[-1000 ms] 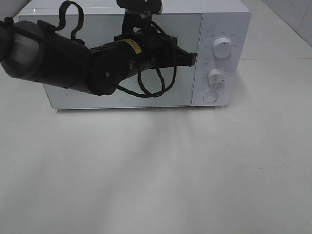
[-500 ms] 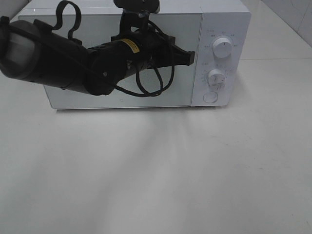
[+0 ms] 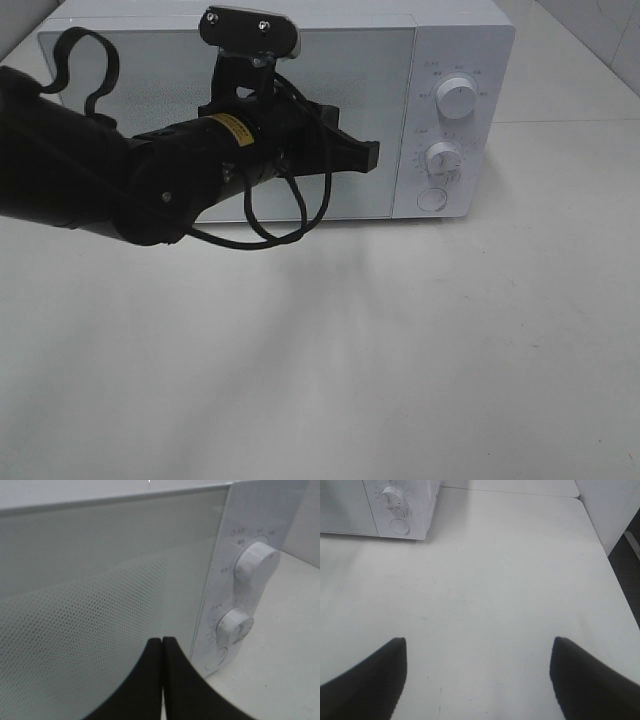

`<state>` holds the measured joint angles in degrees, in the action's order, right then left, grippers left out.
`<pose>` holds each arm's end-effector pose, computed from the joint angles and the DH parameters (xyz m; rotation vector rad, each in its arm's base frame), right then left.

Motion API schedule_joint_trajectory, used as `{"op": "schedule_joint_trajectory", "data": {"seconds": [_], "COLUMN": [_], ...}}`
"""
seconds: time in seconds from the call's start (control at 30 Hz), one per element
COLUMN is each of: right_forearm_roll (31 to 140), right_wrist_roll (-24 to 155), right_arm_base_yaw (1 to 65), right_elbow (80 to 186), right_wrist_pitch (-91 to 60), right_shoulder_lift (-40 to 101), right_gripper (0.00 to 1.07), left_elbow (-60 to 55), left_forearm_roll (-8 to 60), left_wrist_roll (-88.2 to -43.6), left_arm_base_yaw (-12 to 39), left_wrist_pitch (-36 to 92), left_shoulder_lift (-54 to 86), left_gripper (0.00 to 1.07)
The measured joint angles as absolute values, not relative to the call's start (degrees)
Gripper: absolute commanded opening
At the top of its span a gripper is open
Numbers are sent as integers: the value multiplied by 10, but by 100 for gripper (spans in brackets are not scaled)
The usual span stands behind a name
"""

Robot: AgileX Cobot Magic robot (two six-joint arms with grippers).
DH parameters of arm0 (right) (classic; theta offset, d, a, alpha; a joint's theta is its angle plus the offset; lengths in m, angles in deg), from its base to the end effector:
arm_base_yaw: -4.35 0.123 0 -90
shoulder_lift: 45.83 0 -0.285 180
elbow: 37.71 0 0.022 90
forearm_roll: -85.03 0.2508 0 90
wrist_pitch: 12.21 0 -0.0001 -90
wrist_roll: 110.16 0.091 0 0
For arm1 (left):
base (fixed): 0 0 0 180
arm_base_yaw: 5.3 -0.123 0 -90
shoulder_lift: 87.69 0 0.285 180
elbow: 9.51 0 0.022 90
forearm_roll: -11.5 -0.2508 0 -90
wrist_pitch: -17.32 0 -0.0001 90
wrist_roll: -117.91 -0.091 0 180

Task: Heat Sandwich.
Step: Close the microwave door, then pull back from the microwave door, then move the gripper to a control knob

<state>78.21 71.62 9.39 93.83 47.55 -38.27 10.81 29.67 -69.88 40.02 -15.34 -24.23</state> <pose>-0.0044 -0.0098 0.2797 -0.0527 2.0151 -0.0662 0.2930 -0.2746 0.1859 0.4876 1.8012 -0.4901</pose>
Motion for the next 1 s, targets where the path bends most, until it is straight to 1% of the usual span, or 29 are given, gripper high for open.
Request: {"op": "schedule_joint_trajectory", "data": {"seconds": [0.13,0.17,0.2,0.23,0.27,0.3,0.33,0.37,0.4,0.43,0.5,0.53,0.57,0.67,0.7,0.73,0.83,0.9,0.93,1.0], "right_forearm_roll": [782,782,782,782,782,782,782,782,782,782,782,782,782,782,782,782,782,782,782,782], "right_wrist_roll": [716,716,716,716,716,716,716,716,716,716,716,716,716,716,716,716,716,716,716,716], "right_arm_base_yaw": [94,94,94,94,94,94,94,94,94,94,94,94,94,94,94,94,94,94,94,94], "right_elbow": [938,938,938,938,938,938,938,938,938,938,938,938,938,938,938,938,938,938,938,938], "right_wrist_pitch": [476,476,476,476,476,476,476,476,476,476,476,476,476,476,476,476,476,476,476,476], "right_shoulder_lift": [-383,-383,-383,-383,-383,-383,-383,-383,-383,-383,-383,-383,-383,-383,-383,-383,-383,-383,-383,-383], "right_gripper": [76,76,76,76,76,76,76,76,76,76,76,76,76,76,76,76,76,76,76,76], "left_elbow": [151,158,165,165,172,173,175,176,176,176,176,176,176,176,176,176,177,177,177,177], "left_forearm_roll": [297,297,297,297,297,297,297,297,297,297,296,289,289,267,250,250,225,222,220,218], "left_wrist_roll": [-699,-699,-698,-698,-696,-696,-696,-695,-695,-695,-698,-709,-709,-735,-744,-744,-749,-749,-749,-749], "left_arm_base_yaw": [405,405,405,405,405,405,405,405,405,405,405,405,405,405,405,405,405,402,398,371], "left_wrist_pitch": [-145,-139,-124,-124,-86,-60,-35,12,12,37,80,118,118,169,207,207,288,302,319,358], "left_shoulder_lift": [-206,-199,-189,-189,-171,-161,-152,-137,-137,-127,-111,-95,-95,-68,-53,-53,-23,-17,-11,2], "left_gripper": [0,3,10,10,35,54,70,88,88,101,99,98,98,98,98,98,98,98,98,98]}}
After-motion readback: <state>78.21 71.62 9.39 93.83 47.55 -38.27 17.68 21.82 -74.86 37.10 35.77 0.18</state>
